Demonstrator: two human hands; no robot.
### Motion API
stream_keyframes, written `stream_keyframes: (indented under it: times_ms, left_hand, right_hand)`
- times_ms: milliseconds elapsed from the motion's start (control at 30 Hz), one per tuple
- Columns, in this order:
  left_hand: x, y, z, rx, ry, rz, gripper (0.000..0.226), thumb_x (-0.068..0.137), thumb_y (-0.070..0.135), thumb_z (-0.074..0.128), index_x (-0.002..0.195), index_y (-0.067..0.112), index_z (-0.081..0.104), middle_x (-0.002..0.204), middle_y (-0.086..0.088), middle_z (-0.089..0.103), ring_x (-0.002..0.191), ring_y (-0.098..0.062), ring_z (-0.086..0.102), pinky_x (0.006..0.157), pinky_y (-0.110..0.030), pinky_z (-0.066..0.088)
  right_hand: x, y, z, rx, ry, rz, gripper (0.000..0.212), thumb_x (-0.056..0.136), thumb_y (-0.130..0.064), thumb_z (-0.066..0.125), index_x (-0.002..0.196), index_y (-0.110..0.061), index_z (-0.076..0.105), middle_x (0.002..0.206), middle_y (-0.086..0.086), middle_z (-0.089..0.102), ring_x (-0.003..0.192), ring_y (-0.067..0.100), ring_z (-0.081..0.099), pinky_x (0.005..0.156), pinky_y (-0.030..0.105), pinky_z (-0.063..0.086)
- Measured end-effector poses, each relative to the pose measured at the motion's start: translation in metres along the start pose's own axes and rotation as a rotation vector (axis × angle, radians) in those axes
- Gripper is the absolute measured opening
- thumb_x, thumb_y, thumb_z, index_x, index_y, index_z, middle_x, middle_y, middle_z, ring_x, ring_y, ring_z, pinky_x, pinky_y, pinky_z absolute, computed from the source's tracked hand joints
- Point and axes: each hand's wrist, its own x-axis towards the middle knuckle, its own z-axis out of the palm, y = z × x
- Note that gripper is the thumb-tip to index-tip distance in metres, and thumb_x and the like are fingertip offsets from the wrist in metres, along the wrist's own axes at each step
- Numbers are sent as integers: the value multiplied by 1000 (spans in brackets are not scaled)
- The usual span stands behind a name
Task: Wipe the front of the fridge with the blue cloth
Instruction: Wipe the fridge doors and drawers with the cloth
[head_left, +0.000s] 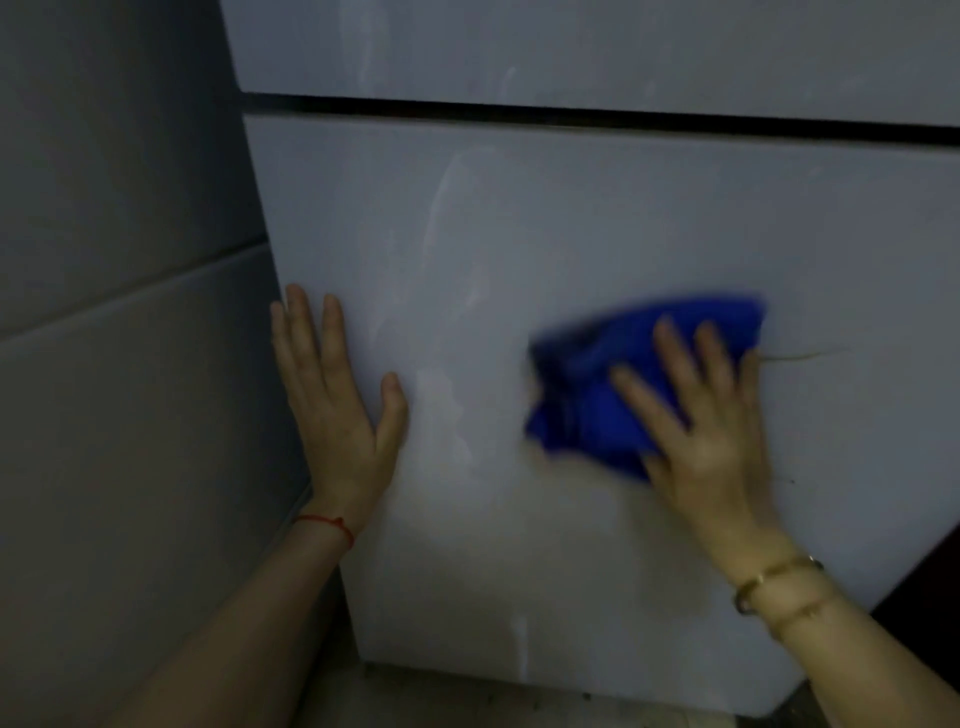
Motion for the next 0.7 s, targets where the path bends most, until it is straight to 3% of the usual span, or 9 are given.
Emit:
stream_keyframes:
  times_ms: [67, 100, 167, 233, 300, 367, 467, 567, 700]
  left_hand:
    - [-1, 1, -1, -9, -4, -9, 68, 93, 25, 48, 149, -4, 21, 159, -25, 12, 151, -34, 2, 126, -50, 6]
    - [-1, 1, -1, -19, -7, -15, 69, 93, 24, 49, 149, -5, 21, 159, -26, 11, 151, -34, 2, 126, -46, 5]
    - [-2, 1, -4, -31, -30, -21, 69, 94, 24, 50, 150, -5, 21, 160, -25, 10, 151, -33, 1, 126, -40, 3]
    - [-3, -1, -6, -15, -45, -10, 68, 95, 26, 49, 151, -1, 20, 161, -19, 8, 152, -31, 0, 126, -38, 3]
    - [-4, -4, -7, 1, -59, 0, 69, 96, 28, 48, 153, 4, 16, 163, -8, 4, 153, -28, -2, 126, -38, 3]
    - [-3, -4, -7, 2, -63, 3, 70, 96, 29, 47, 153, 6, 14, 163, -6, 3, 153, -26, -3, 126, -38, 1]
    - [-2, -3, -5, -7, -40, -5, 69, 95, 27, 48, 152, 4, 17, 162, -12, 7, 153, -28, -2, 126, -41, 3]
    - [-2, -3, -2, -26, -23, -21, 71, 94, 26, 49, 153, 7, 14, 162, -7, 6, 153, -29, -1, 126, -45, 4]
    - [-2, -3, -4, -41, -42, -27, 71, 95, 26, 50, 153, 6, 15, 162, -14, 7, 152, -22, -4, 127, -37, 2]
  right_hand:
    - [57, -17, 2, 82, 111, 239, 49, 94, -21, 55, 142, -22, 42, 155, 18, 23, 145, 40, 13, 121, 51, 1]
    - [73, -31, 7, 109, 136, 270, 49, 93, -24, 58, 140, -21, 45, 153, 20, 28, 144, 41, 14, 120, 53, 2]
    - [68, -63, 19, 138, 108, 132, 51, 91, -24, 58, 140, -23, 44, 152, 17, 31, 147, 34, 10, 121, 49, 2]
    - [15, -85, 34, 141, -21, -55, 52, 93, -19, 53, 142, -27, 39, 153, 9, 28, 148, 27, 12, 122, 42, 4]
    - [-43, -84, 38, 79, -169, -162, 49, 95, -16, 48, 142, -29, 40, 158, 5, 23, 144, 24, 20, 121, 38, 10]
    - [-68, -63, 33, 34, -192, -185, 40, 101, -16, 36, 138, -28, 45, 162, 1, 10, 143, 23, 21, 119, 38, 14]
    - [-23, -30, 14, 36, -45, -4, 44, 97, -13, 40, 139, -25, 42, 162, 2, 4, 150, 27, 8, 123, 43, 6]
    - [69, -24, -1, 119, 145, 267, 42, 98, -21, 50, 139, -21, 46, 155, 18, 26, 144, 42, 15, 122, 50, 3]
    - [82, -54, 12, 184, 145, 124, 44, 95, -32, 56, 137, -21, 49, 151, 15, 29, 145, 38, 16, 122, 49, 6]
